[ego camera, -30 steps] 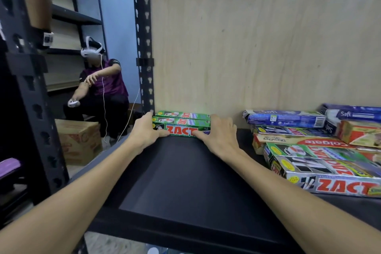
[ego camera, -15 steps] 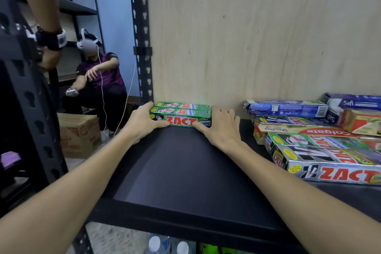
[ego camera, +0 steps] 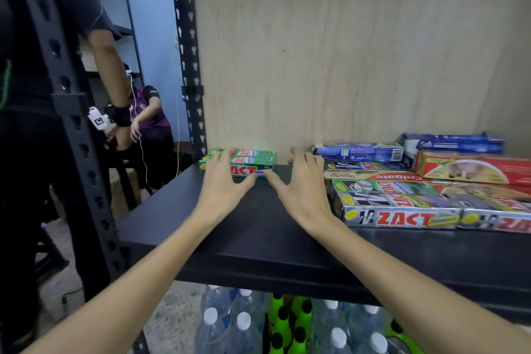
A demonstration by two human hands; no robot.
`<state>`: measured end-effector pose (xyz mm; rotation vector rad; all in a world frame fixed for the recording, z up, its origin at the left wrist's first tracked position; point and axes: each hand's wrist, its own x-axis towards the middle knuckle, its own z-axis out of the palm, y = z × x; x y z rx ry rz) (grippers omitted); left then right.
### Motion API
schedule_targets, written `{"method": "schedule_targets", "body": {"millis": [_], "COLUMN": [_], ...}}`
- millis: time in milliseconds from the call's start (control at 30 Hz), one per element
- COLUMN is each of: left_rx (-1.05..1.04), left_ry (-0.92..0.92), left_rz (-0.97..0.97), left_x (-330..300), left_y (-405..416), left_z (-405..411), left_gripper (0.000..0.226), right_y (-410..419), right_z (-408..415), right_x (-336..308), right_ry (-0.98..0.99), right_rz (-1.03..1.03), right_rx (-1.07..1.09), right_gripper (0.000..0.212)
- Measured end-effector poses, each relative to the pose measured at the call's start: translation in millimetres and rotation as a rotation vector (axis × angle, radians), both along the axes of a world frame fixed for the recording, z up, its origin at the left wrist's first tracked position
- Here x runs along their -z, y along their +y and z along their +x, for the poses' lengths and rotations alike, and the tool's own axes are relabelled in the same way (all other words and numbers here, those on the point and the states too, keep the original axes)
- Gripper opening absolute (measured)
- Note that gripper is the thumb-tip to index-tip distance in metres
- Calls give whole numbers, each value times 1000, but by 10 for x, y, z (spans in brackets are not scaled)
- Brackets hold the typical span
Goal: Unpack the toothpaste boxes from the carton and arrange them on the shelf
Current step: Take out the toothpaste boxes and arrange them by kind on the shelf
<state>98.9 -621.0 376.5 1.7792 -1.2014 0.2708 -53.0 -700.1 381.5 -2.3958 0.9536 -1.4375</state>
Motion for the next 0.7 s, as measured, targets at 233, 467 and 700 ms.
{"method": "schedule_targets", "body": {"millis": [233, 467, 700], "left_rx": [108, 294, 364], "left_ry": [32, 40, 7], "left_rz": [14, 79, 250], "left_x": [-20, -59, 55], "left_y": [-24, -323, -496], "left_z": [-680, -1337, -1512], "left_gripper": [51, 24, 37], "right_y": [-40, -439, -522], "right_z": [-882, -1853, -2103], "right_x": [-132, -17, -18], "right_ry": [94, 402, 548], "right_rz": [-59, 24, 30], "right_rx": [113, 473, 381], "right_gripper": [58, 75, 93]}}
